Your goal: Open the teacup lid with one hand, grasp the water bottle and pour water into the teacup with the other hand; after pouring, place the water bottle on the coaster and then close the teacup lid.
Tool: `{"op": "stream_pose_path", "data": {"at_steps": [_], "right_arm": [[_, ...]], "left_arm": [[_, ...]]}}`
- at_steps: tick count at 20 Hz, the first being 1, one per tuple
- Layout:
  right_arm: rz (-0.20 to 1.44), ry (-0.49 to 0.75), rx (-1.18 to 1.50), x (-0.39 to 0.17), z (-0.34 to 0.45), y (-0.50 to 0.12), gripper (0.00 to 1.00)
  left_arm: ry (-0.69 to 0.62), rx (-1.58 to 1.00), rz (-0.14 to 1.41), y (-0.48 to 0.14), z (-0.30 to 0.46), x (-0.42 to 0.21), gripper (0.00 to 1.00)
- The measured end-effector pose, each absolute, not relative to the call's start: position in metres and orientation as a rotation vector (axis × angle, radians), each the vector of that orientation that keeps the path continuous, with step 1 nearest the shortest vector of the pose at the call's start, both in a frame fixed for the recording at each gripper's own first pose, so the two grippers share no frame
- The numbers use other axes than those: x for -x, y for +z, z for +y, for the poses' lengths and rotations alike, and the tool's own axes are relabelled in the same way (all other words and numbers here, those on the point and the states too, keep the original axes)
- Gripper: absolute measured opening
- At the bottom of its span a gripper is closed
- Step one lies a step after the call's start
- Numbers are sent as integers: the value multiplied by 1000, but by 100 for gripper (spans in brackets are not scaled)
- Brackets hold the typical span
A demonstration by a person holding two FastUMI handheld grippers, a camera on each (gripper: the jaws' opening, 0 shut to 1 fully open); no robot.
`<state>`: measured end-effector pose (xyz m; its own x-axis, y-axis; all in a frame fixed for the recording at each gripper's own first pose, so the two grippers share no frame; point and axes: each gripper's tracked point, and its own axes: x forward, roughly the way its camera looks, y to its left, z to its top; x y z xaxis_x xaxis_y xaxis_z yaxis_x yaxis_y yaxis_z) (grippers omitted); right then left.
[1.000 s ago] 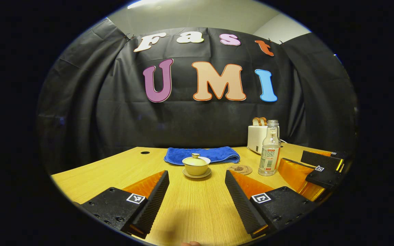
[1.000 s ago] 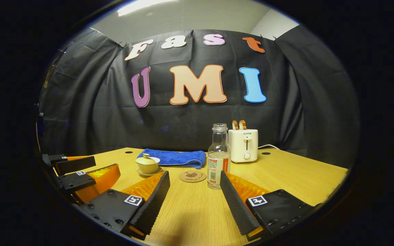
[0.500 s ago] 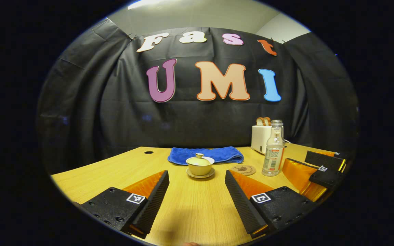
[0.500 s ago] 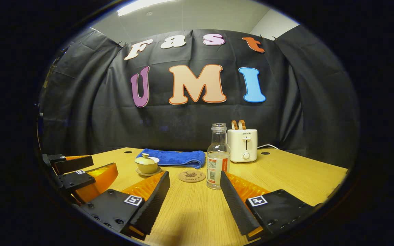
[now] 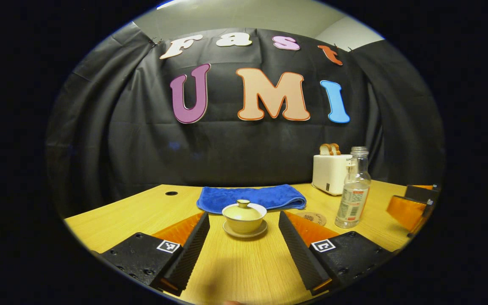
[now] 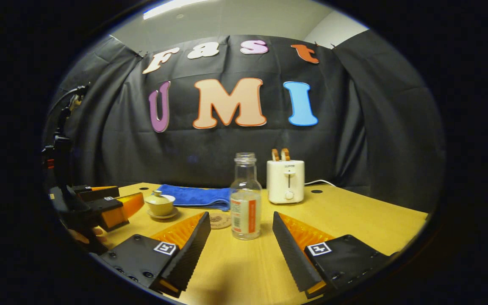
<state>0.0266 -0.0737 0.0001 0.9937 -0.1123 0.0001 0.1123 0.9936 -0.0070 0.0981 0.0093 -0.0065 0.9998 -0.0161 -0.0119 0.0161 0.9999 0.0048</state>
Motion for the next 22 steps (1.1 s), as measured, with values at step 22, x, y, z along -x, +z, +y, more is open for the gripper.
{"op": "stream_pose_path", "data": {"at_steps": [22], "right_arm": [[-6,-253,15,-26,-151,3,94]], "left_arm": [[15,-93,109,-20,4,-207,96]]}}
